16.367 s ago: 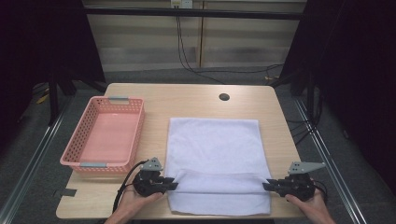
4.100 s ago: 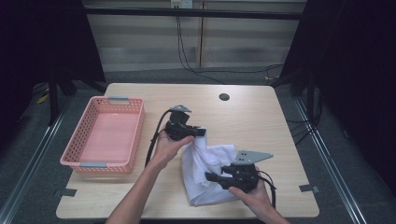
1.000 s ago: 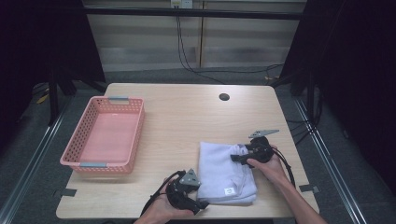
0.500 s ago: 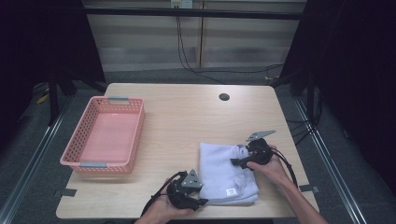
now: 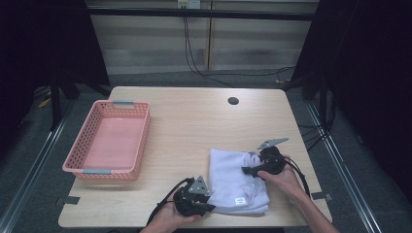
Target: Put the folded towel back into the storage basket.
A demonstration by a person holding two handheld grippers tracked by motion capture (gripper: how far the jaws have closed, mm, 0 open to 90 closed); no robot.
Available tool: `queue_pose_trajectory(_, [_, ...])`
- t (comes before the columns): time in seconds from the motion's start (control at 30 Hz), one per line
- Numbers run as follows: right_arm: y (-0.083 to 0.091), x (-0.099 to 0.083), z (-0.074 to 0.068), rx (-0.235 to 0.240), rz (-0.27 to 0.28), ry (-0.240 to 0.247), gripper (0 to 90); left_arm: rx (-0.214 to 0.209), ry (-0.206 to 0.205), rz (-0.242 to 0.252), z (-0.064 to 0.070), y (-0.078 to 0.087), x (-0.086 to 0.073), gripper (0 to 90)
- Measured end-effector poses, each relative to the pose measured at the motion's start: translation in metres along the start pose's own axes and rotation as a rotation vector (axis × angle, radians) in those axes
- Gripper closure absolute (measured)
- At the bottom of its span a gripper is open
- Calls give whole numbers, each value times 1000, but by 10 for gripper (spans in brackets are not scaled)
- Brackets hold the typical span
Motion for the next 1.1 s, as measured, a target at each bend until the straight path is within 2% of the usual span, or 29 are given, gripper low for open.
queue_pose_trajectory(0.03, [2,0,-2,46,5,0,457,1,7,0,0,0,0,707])
queue_pose_trajectory(0.13, [2,-2,-3,83,9,-23,569,-20,15,9,-2,0,0,712])
queue_pose_trajectory(0.17, [2,-2,-3,99,8,-32,592,-52,34,18,-6,0,0,713])
queue_pose_trajectory(0.27, [2,-1,-1,118,16,-39,640,-54,47,20,-8,3,1,726])
queue_pose_trajectory(0.3, [2,0,-1,119,17,-43,647,-73,57,38,-8,4,2,730])
queue_pose_trajectory(0.37, [3,4,-1,117,24,-38,674,-70,49,68,-7,9,5,737])
queue_pose_trajectory(0.47, [2,11,-2,112,30,-40,682,-67,68,121,-10,20,11,743])
queue_pose_trajectory(0.57, [1,21,-6,117,40,-33,688,-60,74,151,-14,30,13,747])
queue_pose_trajectory(0.9, [6,45,-6,151,111,-39,690,-49,77,219,-20,49,22,748])
queue_pose_trajectory(1.1, [11,53,-2,168,147,-52,690,-44,75,240,-24,53,28,749])
Point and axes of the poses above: each handheld gripper's, and its own axes: y roughly backward along the jaws, x roughly out of its top, z roughly to its right, the point moved 2 cm from there along -y, roughly forward along the jaws, and after that the axes turned 6 degrees about z, right-handed, at the moved point
